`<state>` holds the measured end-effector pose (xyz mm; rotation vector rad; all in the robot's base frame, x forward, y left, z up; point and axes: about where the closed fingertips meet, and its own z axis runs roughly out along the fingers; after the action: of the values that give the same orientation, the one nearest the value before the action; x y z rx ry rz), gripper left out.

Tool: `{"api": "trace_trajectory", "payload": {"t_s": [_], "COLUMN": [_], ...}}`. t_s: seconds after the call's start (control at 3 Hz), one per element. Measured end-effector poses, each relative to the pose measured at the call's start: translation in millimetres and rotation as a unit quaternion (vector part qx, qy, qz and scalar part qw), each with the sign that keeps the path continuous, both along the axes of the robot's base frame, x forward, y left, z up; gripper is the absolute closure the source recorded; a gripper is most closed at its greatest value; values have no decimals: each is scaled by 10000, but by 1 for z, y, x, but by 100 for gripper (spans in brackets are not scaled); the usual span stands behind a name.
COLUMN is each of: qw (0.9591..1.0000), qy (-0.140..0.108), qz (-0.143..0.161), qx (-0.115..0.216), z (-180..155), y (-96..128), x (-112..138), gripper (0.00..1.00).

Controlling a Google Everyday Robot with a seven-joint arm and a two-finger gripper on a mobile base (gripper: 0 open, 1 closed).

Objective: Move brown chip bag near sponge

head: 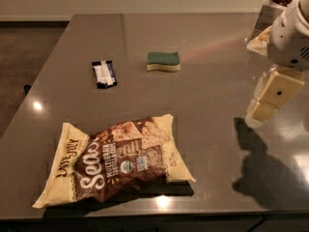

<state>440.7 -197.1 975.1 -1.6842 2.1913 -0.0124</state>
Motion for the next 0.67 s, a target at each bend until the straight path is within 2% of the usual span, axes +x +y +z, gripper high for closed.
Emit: {"api": "trace_trajectory", "payload": {"t_s": [0.33, 0.67], "qw": [9983, 9938], "qy": [47, 84], "qz": [295, 706], "qx": [498, 853], "z": [-5, -8], "y": [40, 83], "x": [-5, -16], "gripper": [0, 0]}}
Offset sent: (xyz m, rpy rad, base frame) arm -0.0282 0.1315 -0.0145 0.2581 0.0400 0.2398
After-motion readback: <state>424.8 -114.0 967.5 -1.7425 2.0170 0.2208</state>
